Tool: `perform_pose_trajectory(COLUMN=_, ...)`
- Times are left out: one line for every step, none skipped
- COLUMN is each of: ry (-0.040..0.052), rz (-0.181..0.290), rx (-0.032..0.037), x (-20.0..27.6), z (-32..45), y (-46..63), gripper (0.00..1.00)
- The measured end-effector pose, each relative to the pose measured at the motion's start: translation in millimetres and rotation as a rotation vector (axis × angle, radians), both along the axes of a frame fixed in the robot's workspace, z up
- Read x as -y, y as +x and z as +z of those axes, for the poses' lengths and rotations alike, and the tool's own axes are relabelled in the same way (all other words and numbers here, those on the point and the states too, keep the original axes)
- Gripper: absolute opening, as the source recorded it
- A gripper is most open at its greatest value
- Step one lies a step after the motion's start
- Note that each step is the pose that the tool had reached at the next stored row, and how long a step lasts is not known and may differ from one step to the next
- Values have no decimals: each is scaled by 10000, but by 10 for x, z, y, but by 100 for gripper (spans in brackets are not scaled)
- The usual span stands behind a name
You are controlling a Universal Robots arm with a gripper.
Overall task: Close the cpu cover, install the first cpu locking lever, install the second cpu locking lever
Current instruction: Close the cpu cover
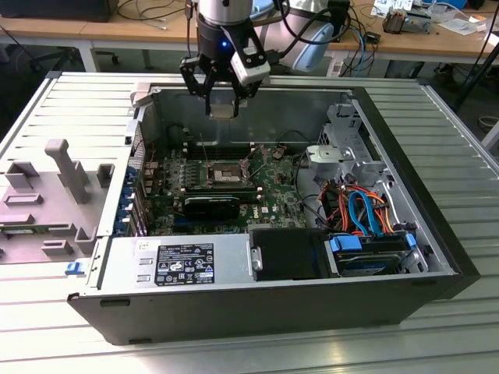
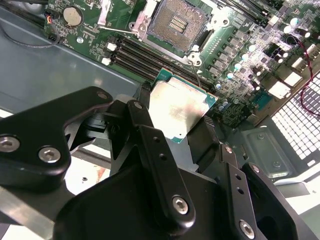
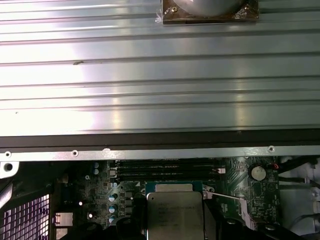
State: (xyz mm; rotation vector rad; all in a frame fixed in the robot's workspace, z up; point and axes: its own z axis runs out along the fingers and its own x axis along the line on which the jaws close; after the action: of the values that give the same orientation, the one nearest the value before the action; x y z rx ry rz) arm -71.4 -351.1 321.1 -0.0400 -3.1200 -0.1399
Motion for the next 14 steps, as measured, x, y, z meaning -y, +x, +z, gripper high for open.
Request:
perform_pose_trajectory(ry=0, rz=0, rx=0, x=0, z=-3, y=-2, gripper=55)
perform_pose_trajectory(ry=1, rz=0, rx=0, x=0, z=-7, y=-3, gripper=55)
perform_pose_trajectory(ry=0, rz=0, rx=0, x=0, z=-9, y=-5, gripper=55)
perform_pose_trajectory(ry=0, rz=0, rx=0, x=0, z=-13, y=-7, gripper=55)
perform_pose_trajectory(ry=0, rz=0, rx=0, x=0, z=-16, y=-8, gripper=55)
perform_pose_trajectory(ry=0, rz=1, rx=0, x=0, z=-20, y=-9, gripper=55)
perform_pose_trajectory(ry=0, rz=0, rx=0, x=0, z=-23, y=-11, gripper=55)
perform_pose_trajectory(ry=0, rz=0, rx=0, x=0, z=-27, y=-12, gripper=55)
perform_pose_trajectory(ry=1, rz=0, rx=0, x=0, z=-32, y=-14, gripper=55)
perform_pose_trajectory(ry=1, rz=0, rx=1, x=0, z=-35, y=-15, gripper=55)
perform_pose_trajectory(ry=0, rz=1, rx=0, x=0, z=-38, y=-16, gripper=55)
perform_pose_trajectory(ry=0, rz=0, rx=1, x=0, z=-42, y=-18, gripper=55)
perform_pose_trajectory(ry=0, rz=0, rx=0, x=0, z=-45, y=-20, gripper=55)
perform_pose_trajectory(ry=0, rz=0, rx=0, x=0, z=-49, y=-22, gripper=55)
